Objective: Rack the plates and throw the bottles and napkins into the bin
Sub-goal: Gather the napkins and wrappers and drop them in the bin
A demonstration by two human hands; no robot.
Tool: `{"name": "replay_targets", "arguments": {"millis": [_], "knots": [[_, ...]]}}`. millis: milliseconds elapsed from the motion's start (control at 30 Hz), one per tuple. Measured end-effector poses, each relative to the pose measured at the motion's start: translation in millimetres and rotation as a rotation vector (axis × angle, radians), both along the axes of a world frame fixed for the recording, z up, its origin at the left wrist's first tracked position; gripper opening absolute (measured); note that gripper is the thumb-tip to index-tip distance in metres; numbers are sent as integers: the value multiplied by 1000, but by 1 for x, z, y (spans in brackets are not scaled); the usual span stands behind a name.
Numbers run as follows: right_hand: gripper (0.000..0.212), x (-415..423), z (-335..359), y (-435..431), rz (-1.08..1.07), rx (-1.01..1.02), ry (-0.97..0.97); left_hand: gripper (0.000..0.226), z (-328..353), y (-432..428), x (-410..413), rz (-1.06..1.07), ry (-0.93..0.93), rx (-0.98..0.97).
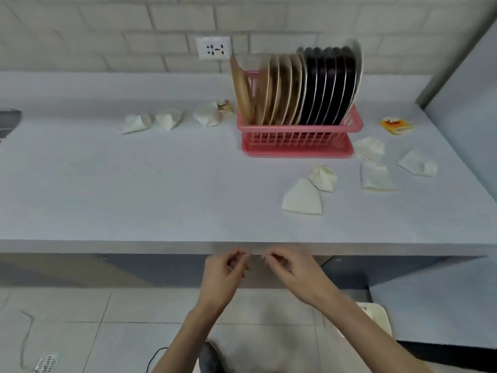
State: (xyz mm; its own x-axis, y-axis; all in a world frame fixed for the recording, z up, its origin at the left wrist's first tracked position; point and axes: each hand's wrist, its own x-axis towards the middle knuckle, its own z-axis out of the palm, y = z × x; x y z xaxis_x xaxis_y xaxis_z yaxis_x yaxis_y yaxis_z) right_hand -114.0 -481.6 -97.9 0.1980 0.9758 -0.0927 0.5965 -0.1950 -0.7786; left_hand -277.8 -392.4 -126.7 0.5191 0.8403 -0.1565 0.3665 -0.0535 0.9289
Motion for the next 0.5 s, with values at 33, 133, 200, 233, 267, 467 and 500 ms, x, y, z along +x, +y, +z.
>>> {"name": "replay_targets", "arguments": {"millis": [33,133,200,233,267,467,500], "knots": [[19,-9,6,18,2,12,3,18,6,17,-11,16,-13,9],[18,-34,22,69,-30,47,-8,14,24,68,-41,68,-31,36],[19,-48,28,100,-37,75,-56,15,32,100,-60,60,-30,69],[20,-55,30,114,-19,83,-111,16,36,114,-69,53,-30,83],[21,-62,32,127,13,86,-187,17,38,128,-77,47,-28,99],[22,-86,36,187,59,88,-352,15,34,198,-102,14,63,195],[22,-86,36,197,58,94,-364,15,33,208,-104,14,79,205]]}}
